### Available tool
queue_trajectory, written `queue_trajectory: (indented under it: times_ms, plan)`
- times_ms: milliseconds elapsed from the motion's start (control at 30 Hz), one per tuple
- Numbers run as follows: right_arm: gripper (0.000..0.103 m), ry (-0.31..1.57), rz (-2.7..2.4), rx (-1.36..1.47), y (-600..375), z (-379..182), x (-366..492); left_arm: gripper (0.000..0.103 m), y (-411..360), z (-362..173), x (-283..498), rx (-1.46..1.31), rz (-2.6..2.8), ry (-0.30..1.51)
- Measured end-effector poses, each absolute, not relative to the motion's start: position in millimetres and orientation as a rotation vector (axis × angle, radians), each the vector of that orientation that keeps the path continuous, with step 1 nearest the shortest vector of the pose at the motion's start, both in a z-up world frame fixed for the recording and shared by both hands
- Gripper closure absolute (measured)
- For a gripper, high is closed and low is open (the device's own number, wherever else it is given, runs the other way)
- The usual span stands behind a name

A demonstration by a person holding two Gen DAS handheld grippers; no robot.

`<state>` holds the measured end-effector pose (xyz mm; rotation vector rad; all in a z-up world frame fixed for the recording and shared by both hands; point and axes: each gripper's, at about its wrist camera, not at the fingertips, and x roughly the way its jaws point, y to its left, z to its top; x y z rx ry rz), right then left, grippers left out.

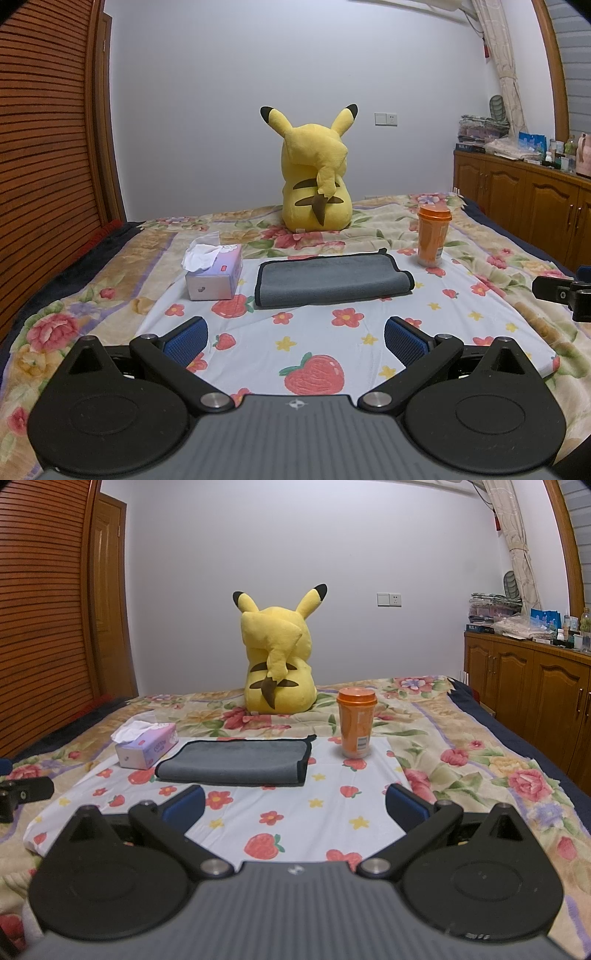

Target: Fold towel

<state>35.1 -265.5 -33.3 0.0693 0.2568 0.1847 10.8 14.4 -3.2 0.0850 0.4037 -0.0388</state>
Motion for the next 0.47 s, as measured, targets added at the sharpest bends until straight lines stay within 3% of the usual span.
queue_trajectory:
  times_ms: [467]
  plan:
    - [0.0, 0.255, 0.184, 0.07, -265.5, -33.3, 34.5, 0.0, 14.4, -3.1, 10.9, 0.085, -0.04, 0.403]
